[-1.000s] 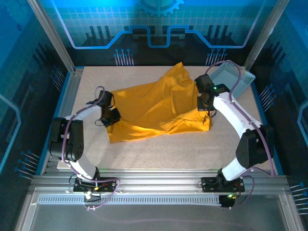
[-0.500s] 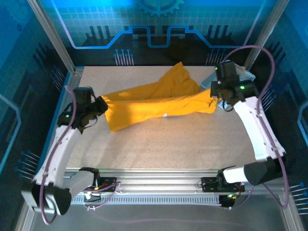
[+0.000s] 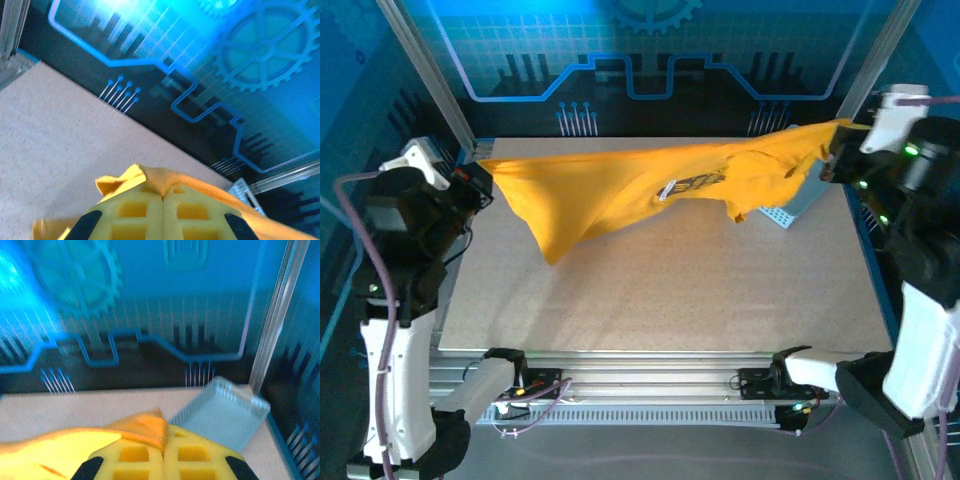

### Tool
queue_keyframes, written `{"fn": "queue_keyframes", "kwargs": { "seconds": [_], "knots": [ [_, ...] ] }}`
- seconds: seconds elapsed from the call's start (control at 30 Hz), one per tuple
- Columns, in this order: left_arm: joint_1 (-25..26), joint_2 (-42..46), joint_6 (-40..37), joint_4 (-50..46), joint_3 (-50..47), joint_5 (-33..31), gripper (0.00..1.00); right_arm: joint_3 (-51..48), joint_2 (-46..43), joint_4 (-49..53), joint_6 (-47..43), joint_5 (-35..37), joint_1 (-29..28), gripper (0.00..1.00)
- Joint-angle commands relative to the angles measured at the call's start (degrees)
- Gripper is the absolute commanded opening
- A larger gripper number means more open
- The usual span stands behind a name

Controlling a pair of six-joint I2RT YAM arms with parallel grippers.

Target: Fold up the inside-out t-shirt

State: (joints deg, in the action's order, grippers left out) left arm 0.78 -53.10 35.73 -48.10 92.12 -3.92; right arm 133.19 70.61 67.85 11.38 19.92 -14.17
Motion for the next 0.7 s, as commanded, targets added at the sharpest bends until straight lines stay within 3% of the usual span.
{"fn": "queue_keyframes", "kwargs": {
  "seconds": [0.0,0.33,0.53,0.67],
  "knots": [
    [-0.9,-1.5,-2.2,-2.2,7.1,-4.6,0.0,6.1,-0.3,-1.5,-4.2,-0.8,0.7,0.0],
    [-0.9,-17.2,-5.9,2.7,11.8,-3.2,0.0,5.6,10.3,-13.3,-7.9,-5.9,0.8,0.0],
    [-2.6,-29.9,-6.7,6.5,15.9,-0.7,0.0,6.3,21.1,-21.2,-9.8,-9.2,1.7,0.0],
    [-4.7,-38.8,-6.8,8.2,21.9,2.4,0.0,12.5,30.3,-23.3,-9.2,-12.2,2.8,0.0]
  ]
}}
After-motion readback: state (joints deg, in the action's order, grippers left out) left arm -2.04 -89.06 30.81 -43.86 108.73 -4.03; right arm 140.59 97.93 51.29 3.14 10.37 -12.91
